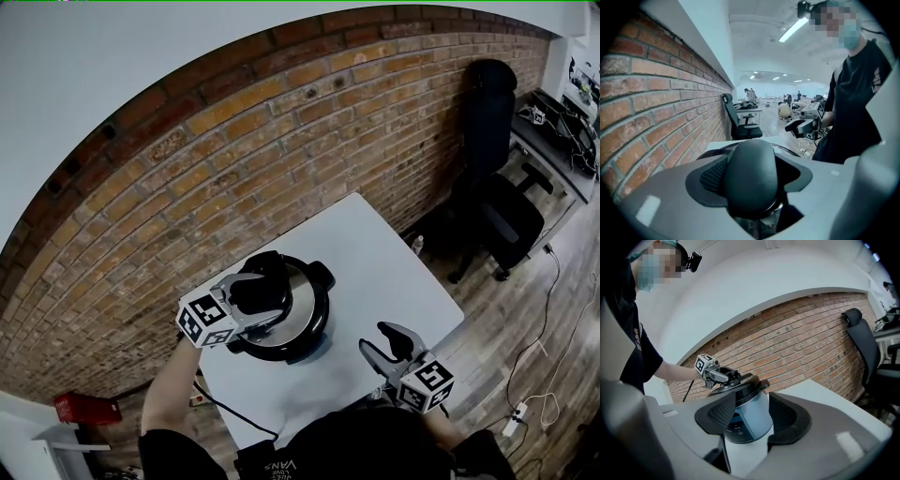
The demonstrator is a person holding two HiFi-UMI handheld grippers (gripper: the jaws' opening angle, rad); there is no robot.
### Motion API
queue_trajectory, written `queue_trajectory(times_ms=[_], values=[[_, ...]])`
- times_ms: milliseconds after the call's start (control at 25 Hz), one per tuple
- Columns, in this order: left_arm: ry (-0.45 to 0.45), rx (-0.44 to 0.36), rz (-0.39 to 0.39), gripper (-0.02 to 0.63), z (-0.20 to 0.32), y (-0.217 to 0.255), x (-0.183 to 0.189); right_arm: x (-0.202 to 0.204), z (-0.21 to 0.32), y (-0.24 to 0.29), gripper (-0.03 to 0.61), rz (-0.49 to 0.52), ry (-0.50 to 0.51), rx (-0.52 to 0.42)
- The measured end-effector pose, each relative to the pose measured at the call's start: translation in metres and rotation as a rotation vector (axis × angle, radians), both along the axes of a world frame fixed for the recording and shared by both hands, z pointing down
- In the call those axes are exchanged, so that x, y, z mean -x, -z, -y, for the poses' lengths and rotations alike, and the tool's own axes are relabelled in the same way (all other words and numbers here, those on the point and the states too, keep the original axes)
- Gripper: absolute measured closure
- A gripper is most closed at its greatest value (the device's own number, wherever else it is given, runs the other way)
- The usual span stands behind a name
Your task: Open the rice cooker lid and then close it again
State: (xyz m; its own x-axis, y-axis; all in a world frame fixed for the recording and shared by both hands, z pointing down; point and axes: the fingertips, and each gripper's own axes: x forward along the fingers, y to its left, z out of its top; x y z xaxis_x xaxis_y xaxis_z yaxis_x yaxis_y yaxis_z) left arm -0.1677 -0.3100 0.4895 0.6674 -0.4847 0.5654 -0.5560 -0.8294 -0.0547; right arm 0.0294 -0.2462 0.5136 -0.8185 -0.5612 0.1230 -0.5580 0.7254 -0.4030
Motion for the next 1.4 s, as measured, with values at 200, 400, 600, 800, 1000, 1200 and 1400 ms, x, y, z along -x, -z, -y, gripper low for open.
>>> queue_trajectory(times_ms=[200, 400, 600, 800, 1000, 1200, 1400], values=[[0.065, -0.019, -0.007, 0.307, 0.0, 0.001, 0.002, -0.003, -0.005, -0.003, 0.365, -0.016, -0.014, -0.005], [-0.011, -0.013, -0.016, 0.311, -0.001, 0.002, 0.001, -0.001, -0.01, -0.001, 0.365, -0.015, -0.016, -0.006], [-0.13, 0.005, -0.016, 0.313, -0.005, 0.006, 0.0, -0.004, -0.021, -0.005, 0.365, -0.068, -0.054, 0.001], [-0.158, -0.045, -0.074, 0.313, -0.003, 0.038, 0.001, -0.006, -0.039, -0.003, 0.365, -0.07, -0.109, 0.006], [-0.157, -0.115, -0.08, 0.313, -0.01, 0.063, 0.002, 0.003, -0.058, 0.006, 0.365, -0.048, -0.131, -0.007], [-0.116, -0.168, -0.129, 0.313, -0.03, 0.083, 0.009, 0.008, -0.074, 0.018, 0.365, -0.058, -0.148, -0.045], [-0.002, -0.24, -0.207, 0.313, -0.055, 0.111, 0.031, 0.015, -0.093, 0.031, 0.365, -0.064, -0.151, -0.084]])
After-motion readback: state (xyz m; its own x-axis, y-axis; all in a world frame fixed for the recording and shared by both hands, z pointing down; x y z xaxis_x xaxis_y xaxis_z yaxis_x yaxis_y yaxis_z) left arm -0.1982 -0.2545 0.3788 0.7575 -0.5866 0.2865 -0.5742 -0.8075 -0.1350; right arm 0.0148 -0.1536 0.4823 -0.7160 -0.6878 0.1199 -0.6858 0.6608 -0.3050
